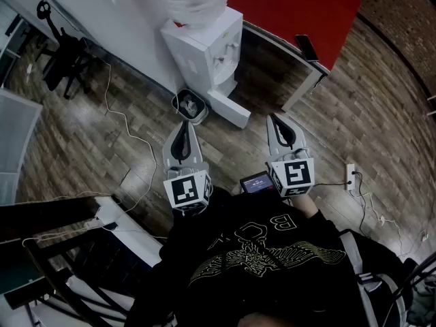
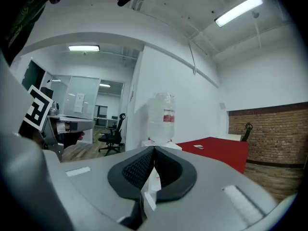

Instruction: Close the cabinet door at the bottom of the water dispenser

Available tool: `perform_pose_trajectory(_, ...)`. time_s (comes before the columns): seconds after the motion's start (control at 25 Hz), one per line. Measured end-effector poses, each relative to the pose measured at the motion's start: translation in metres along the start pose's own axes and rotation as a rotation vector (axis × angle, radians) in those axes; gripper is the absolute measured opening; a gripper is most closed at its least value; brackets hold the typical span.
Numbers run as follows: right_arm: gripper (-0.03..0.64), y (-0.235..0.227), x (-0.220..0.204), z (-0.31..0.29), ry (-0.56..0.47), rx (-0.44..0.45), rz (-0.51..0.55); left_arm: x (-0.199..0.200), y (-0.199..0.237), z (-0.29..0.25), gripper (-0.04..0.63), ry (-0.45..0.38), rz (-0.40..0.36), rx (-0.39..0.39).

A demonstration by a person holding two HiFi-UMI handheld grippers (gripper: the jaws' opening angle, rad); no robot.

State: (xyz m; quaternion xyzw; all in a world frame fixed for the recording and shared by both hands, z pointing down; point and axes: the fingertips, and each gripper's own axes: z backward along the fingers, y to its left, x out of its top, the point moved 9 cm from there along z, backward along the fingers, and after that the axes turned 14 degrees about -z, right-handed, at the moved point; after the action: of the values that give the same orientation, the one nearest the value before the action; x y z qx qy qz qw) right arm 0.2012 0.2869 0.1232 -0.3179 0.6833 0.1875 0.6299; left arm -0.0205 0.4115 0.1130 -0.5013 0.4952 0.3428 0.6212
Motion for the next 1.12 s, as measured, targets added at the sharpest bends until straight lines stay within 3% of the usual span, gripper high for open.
perform_pose_trajectory(0.36,-0.006,0.019,0.001,-0.075,0.017,0.017,0.019,-0.021,0.04,-0.064,0.008,-0.013,-0.016,-0.073)
perform_pose_trajectory(0.64,-0.006,0.02,0.013,-0.144,0.018,-0.014,0.089,-0.035,0.066,-0.128,0.008,-0.012,-0.005,-0.186)
perform_pose_trajectory(0.92,-0.006,-0.023,0.007,-0.192,0.06,-0.039,0.069,-0.048,0.058,-0.194,0.008,-0.004,0.023,-0.242)
perform_pose_trajectory(1.12,-0.006,-0.069,-0.01,-0.233,0.075,-0.025,0.031,-0.07,0.024,-0.252,0.008,0.051,-0.015,-0.266)
